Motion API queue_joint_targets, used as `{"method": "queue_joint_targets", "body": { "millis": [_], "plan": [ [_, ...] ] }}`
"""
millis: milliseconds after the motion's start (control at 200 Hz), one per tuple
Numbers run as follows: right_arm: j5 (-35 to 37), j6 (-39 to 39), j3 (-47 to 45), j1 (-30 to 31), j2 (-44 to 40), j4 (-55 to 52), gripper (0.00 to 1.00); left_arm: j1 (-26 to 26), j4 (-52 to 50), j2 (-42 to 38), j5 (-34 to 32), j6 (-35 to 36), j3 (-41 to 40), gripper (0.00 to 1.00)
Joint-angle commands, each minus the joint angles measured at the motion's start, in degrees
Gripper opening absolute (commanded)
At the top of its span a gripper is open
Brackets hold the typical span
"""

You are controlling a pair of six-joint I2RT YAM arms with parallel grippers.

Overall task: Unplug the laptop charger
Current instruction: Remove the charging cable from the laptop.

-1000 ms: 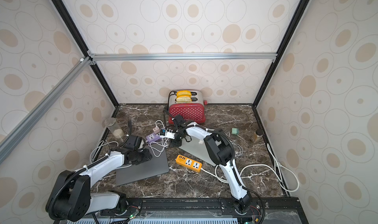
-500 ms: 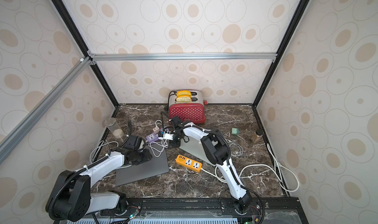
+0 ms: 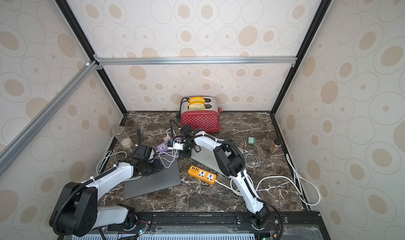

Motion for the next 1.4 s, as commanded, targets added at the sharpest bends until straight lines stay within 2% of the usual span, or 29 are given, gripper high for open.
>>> {"method": "queue_joint_targets", "body": {
  "millis": [0,175,336,646,876,936,1012,1067,1392],
  "plan": [
    [-1.5,-1.3,2.6,0.6,2.0,-2.9,0.28,0.5,-1.9,0.7,-1.3,0.1,-0.3,0.54],
    [-1.8,-2.4,3.5,0.7,2.5,-4.4,0.17,0.7,-4.4,1.5,-4.0,-0.7,0.1,0.55],
    [-1.2,-3.4,1.9,0.7,1.5,-4.9,0.14,0.8,-7.5,3.7,-6.3,-1.9,1.6,0.57],
    [1.6,-4.2,-1.3,0.6,-0.7,-2.5,0.06,0.8,-8.3,7.0,-4.9,-1.9,3.1,0.56],
    [3.7,-5.9,-1.5,0.7,-0.9,-3.4,0.05,0.8,-8.6,7.9,-4.5,-2.1,3.0,0.56],
    [3.2,-5.5,-1.5,0.5,-0.9,-3.4,0.09,0.8,-8.5,7.8,-4.4,-2.1,3.0,0.56],
    [1.7,-5.0,-1.5,0.4,-0.9,-3.5,0.32,0.8,-8.4,7.8,-4.3,-2.1,3.2,0.56],
    [1.1,-4.9,-1.8,0.4,-0.9,-2.9,0.39,0.8,-8.3,7.9,-4.1,-2.0,3.2,0.55],
    [0.8,-4.5,-0.3,0.9,0.4,-1.7,0.41,0.8,-7.5,8.3,-3.5,-1.5,3.0,0.55]
  ]
}}
